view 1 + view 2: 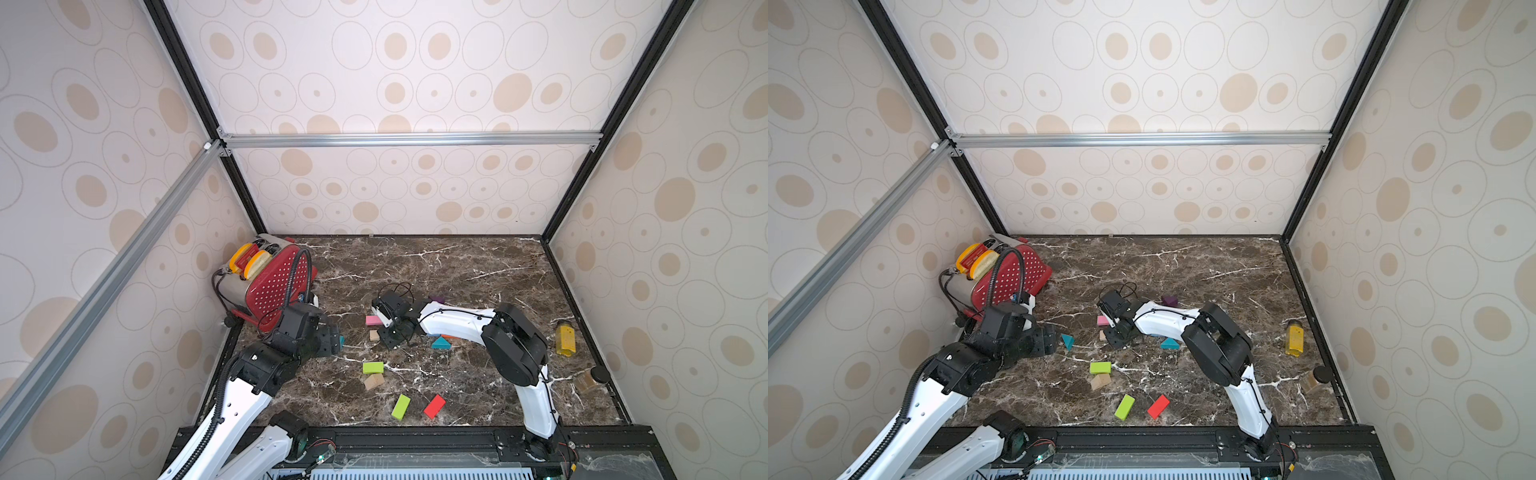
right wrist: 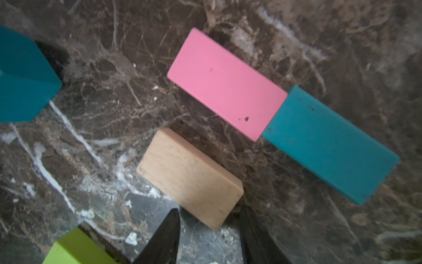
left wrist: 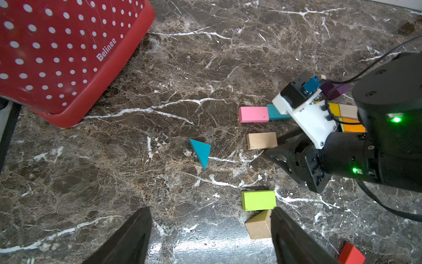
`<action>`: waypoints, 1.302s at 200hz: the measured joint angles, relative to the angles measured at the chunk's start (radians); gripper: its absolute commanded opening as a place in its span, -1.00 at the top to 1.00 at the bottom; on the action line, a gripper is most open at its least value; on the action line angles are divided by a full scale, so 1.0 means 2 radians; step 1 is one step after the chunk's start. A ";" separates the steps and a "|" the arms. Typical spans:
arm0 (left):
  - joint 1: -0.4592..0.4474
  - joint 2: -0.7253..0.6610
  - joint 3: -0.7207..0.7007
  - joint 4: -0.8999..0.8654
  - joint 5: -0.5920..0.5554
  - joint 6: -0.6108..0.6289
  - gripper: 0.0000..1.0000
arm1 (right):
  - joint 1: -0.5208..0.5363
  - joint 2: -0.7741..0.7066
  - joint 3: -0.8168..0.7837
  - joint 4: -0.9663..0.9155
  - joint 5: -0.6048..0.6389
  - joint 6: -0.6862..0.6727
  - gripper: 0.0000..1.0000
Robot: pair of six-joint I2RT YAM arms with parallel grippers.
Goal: Assemble a piece of candy with building blocks
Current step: Assemble the building block at the center of the board.
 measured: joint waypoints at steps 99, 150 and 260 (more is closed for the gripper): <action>0.000 0.000 0.000 0.000 0.002 0.000 -0.66 | 0.014 0.031 0.052 -0.028 0.038 0.075 0.18; 0.000 -0.003 0.000 0.000 0.002 0.000 -0.66 | 0.014 0.033 0.056 -0.040 0.059 0.083 0.14; 0.000 -0.003 0.000 0.000 0.002 0.000 -0.67 | 0.014 0.041 0.068 -0.039 0.062 0.096 0.07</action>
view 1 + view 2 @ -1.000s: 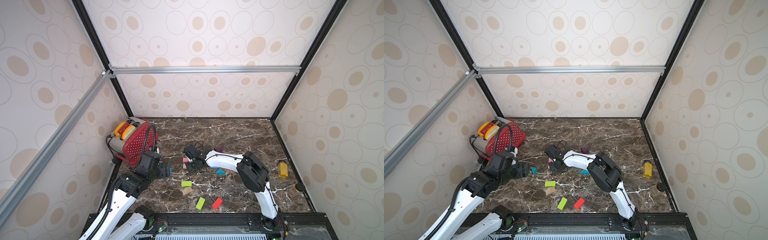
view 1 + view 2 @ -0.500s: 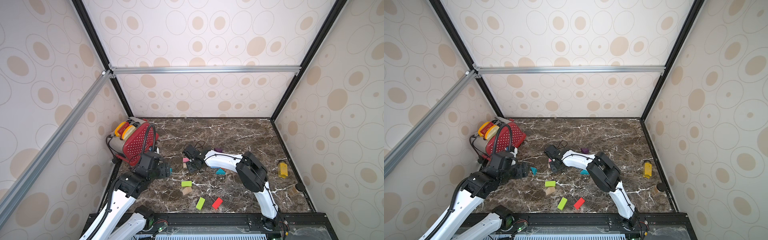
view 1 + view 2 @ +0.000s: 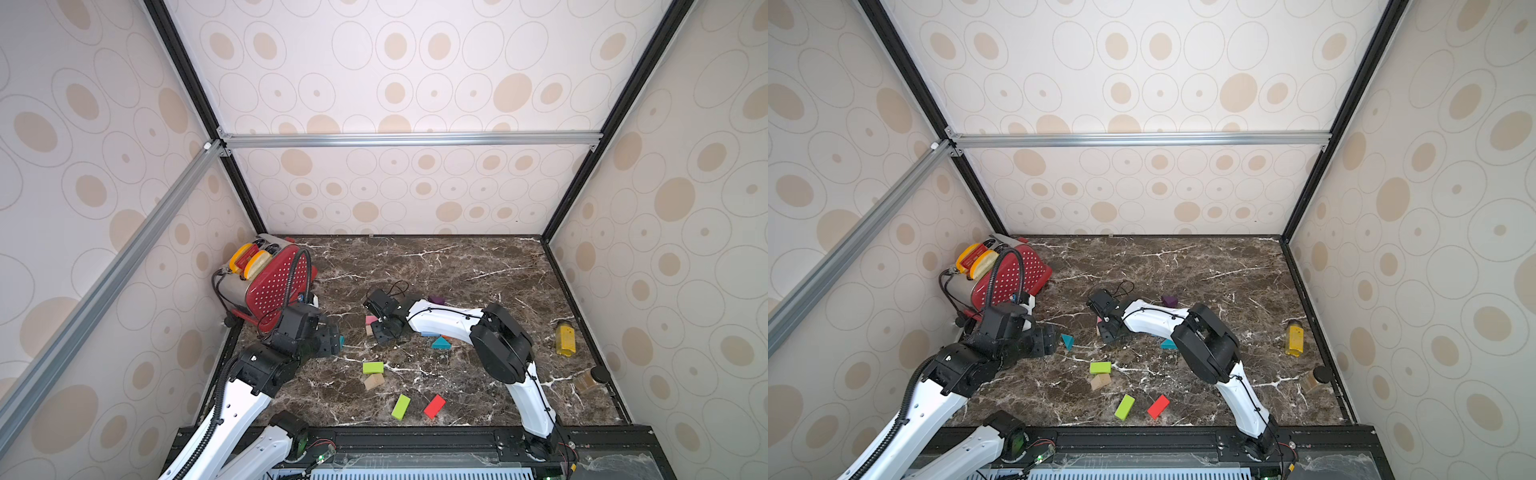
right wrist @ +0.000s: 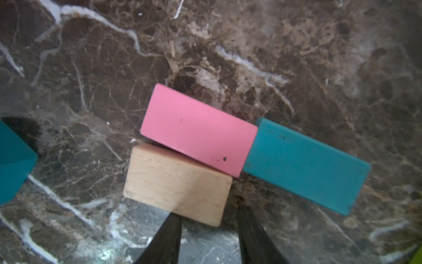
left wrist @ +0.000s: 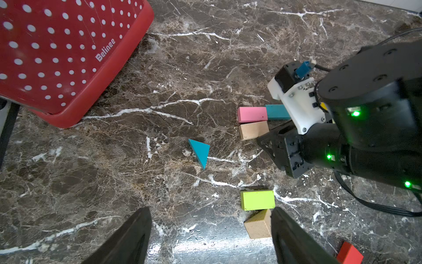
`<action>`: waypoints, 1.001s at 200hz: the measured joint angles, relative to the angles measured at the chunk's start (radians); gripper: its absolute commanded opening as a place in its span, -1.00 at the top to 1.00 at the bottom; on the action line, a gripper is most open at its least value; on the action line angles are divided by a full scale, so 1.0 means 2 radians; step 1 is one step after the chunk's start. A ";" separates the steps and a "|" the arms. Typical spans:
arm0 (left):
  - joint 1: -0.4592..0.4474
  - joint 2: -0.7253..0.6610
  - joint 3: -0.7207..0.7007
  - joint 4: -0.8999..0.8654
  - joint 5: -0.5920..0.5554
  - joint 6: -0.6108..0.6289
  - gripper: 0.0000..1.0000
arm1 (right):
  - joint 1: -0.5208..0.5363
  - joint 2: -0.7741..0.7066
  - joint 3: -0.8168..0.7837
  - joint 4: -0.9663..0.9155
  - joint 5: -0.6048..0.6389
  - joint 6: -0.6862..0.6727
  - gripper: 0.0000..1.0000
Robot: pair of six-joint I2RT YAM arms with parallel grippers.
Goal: Assemble a piece of candy with building blocks
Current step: Assemble the building block at the center of the board.
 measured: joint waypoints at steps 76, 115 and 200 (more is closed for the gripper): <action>0.000 0.000 0.000 0.000 0.001 0.000 -0.67 | 0.000 0.000 0.000 0.001 -0.002 0.018 0.07; 0.000 0.000 0.000 0.000 0.001 0.000 -0.67 | 0.000 -0.002 -0.003 0.004 -0.005 0.024 0.02; 0.000 -0.011 -0.001 0.000 0.002 0.000 -0.67 | 0.018 -0.156 -0.155 0.042 -0.094 -0.181 -0.11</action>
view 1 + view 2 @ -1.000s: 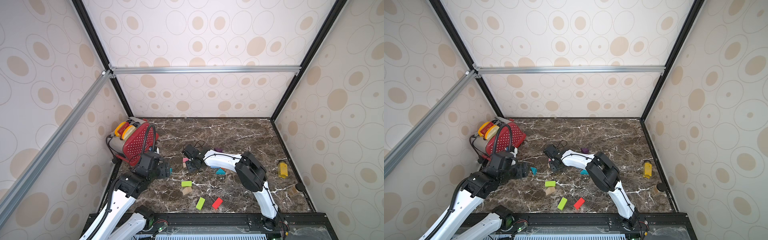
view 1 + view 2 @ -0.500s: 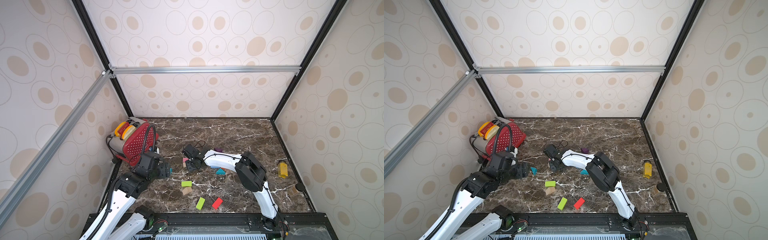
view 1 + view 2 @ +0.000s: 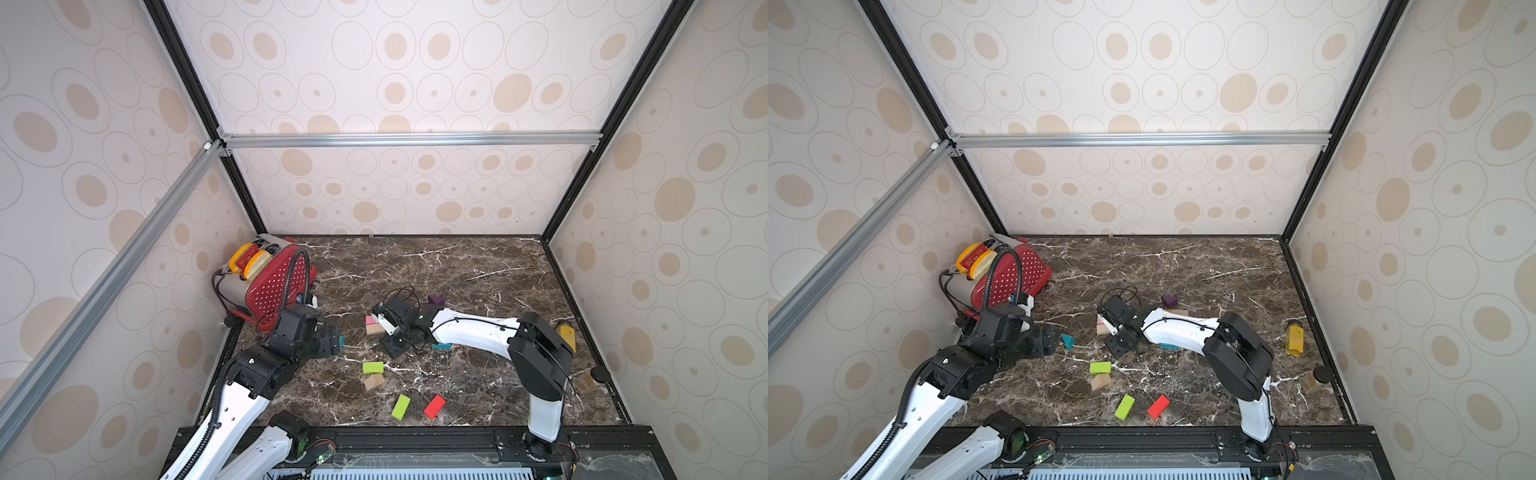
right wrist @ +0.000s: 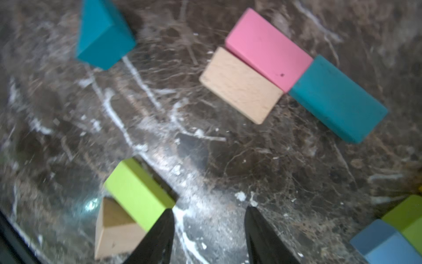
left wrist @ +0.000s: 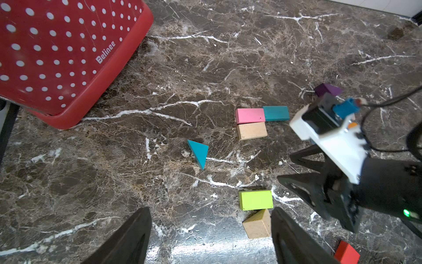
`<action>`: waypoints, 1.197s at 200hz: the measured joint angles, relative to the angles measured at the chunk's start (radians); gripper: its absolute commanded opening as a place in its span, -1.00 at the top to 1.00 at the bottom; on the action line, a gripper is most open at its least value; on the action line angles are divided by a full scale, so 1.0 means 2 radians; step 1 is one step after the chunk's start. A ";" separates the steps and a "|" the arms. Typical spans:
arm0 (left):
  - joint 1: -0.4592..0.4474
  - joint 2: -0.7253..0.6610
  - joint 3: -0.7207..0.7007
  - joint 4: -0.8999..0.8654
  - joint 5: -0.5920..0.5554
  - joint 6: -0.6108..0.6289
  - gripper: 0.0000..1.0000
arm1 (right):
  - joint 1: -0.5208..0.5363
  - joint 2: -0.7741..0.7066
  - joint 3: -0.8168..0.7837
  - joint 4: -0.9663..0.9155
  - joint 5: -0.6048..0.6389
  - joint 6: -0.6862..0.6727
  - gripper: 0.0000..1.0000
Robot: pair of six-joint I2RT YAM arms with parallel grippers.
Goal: Assemble a piece of candy with building blocks
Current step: Assemble the building block at the center of the board.
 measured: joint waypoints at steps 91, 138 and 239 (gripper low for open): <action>0.000 0.000 -0.001 0.000 0.002 0.000 -0.67 | 0.014 0.014 -0.006 -0.014 -0.077 -0.231 -0.22; 0.000 0.000 -0.001 0.000 0.003 0.000 -0.67 | 0.023 0.057 0.007 -0.026 -0.090 -0.265 -0.16; 0.000 0.000 -0.001 0.000 0.003 0.000 -0.68 | 0.023 0.102 0.064 -0.024 -0.084 -0.279 0.10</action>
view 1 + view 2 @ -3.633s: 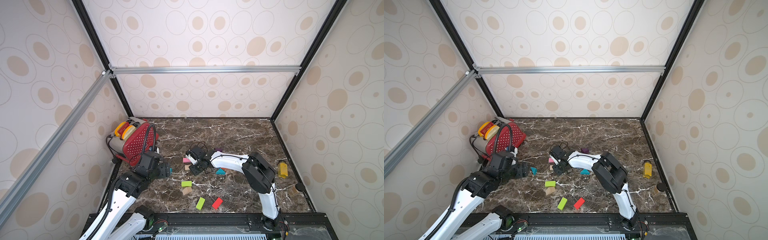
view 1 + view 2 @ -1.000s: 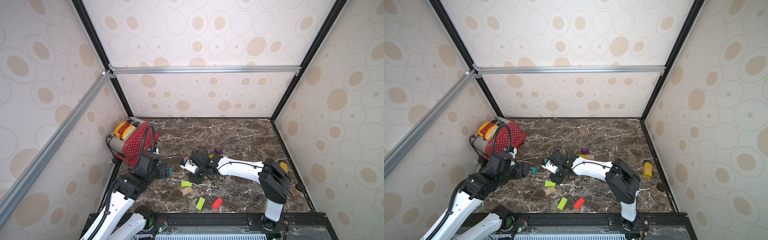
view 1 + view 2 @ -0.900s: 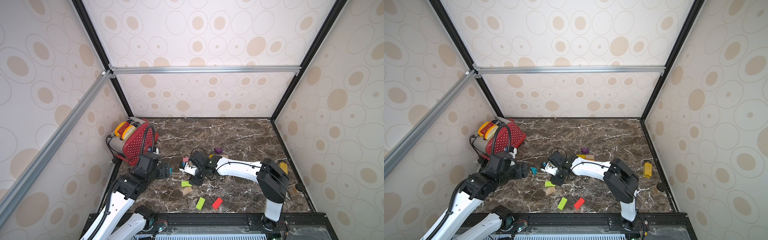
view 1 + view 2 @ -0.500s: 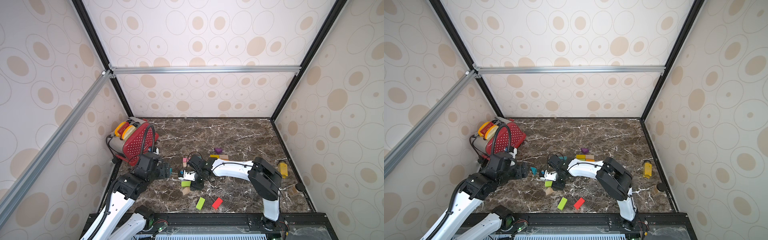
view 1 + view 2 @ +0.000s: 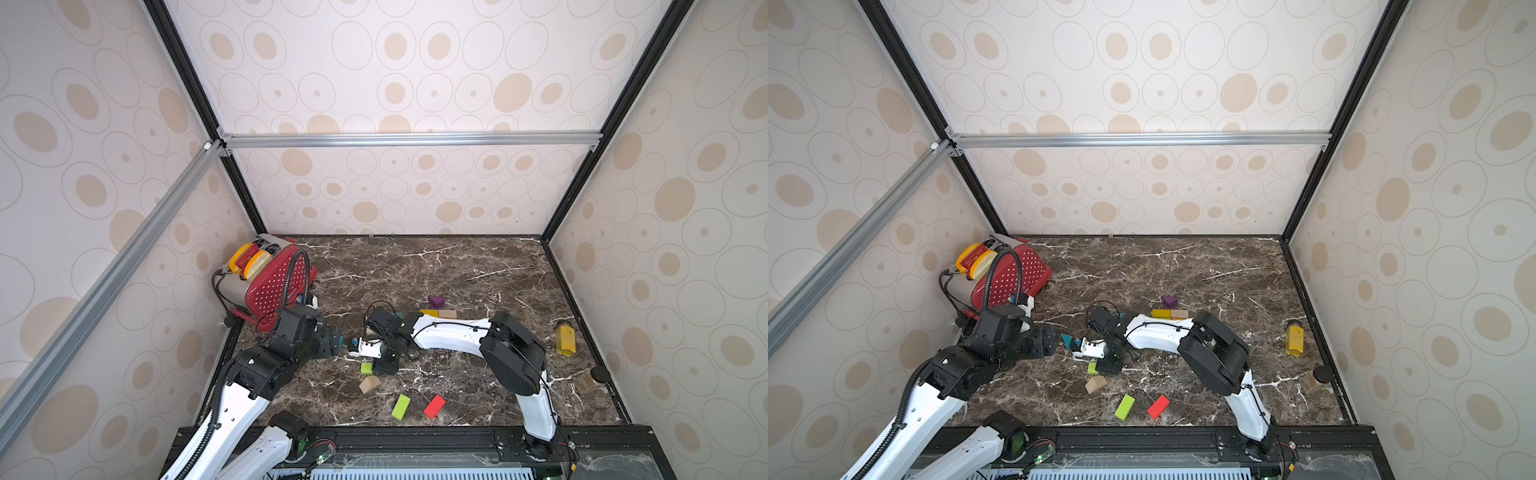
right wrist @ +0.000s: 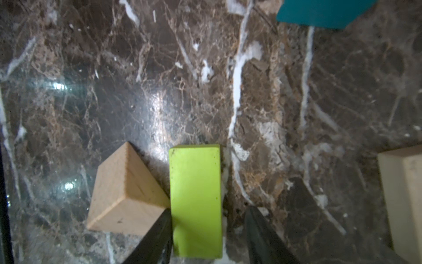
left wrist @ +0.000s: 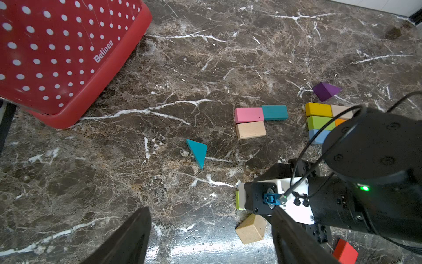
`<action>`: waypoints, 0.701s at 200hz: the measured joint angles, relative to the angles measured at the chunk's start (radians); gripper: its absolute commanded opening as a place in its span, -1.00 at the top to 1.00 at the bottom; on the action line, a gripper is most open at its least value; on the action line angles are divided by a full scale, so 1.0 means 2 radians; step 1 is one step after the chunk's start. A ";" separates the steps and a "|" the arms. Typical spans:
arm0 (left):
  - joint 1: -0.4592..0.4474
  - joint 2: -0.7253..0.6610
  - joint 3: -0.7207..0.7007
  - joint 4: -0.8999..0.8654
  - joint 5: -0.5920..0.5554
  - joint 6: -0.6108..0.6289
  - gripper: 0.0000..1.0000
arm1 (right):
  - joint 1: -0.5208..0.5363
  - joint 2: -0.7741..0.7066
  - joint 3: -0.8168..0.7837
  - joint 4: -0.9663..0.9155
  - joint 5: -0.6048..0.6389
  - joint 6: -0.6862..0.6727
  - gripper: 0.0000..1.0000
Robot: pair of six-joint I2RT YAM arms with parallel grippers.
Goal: Assemble a piece of candy with building blocks
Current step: Assemble the building block at the center of the board.
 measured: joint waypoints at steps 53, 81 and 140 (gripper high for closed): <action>0.000 0.000 0.000 0.000 0.000 0.000 -0.68 | 0.000 -0.003 -0.011 0.020 0.003 -0.009 0.29; 0.000 0.000 0.000 0.000 0.000 0.000 -0.67 | -0.008 -0.019 -0.034 0.031 0.009 -0.021 0.34; 0.000 0.000 0.000 0.000 0.000 0.000 -0.68 | -0.083 -0.044 -0.065 0.021 0.018 -0.066 0.33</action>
